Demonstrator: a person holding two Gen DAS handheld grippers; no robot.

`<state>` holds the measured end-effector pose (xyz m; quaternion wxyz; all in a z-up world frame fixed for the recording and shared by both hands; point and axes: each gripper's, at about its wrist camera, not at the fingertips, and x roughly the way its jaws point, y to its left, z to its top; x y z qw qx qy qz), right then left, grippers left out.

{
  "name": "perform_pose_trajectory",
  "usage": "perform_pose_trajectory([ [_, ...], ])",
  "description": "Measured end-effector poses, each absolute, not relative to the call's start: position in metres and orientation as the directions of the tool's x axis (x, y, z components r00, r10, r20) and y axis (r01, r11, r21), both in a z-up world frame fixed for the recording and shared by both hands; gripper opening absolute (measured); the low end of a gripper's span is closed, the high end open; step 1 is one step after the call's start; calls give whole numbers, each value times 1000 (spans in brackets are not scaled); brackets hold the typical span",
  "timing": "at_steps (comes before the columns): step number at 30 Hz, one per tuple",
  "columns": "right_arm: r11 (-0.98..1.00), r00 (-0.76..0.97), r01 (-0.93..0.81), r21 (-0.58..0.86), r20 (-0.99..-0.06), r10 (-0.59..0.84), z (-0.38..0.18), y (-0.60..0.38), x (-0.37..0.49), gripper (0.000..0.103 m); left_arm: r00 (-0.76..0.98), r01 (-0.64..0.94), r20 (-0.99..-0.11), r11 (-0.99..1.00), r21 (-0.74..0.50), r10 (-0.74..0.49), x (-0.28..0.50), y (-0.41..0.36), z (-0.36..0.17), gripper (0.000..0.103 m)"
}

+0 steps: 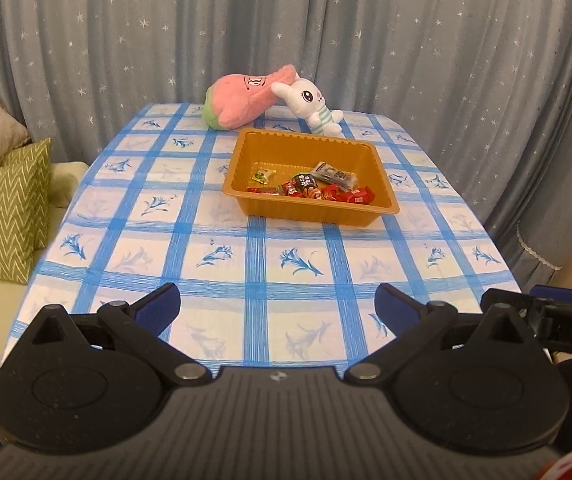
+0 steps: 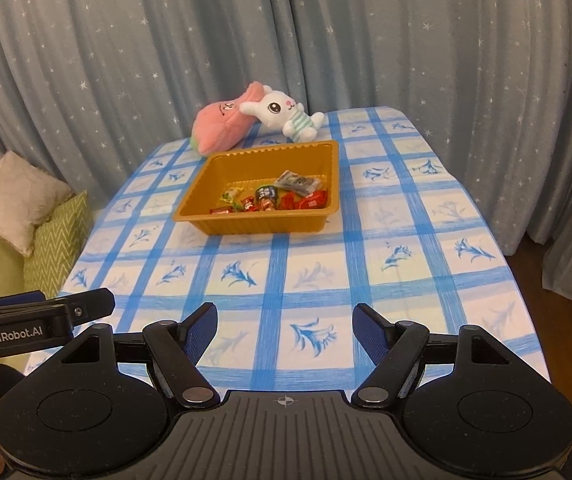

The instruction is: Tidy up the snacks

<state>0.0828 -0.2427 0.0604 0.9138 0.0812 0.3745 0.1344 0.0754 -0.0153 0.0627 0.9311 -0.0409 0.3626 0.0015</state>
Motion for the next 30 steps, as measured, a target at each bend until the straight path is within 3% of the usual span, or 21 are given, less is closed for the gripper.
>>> perform_pose_trajectory([
  [30,954,696,-201,221,-653,298,66,-238,71,74,726,-19,-686,997,-75,-37,65,-16,62,103],
])
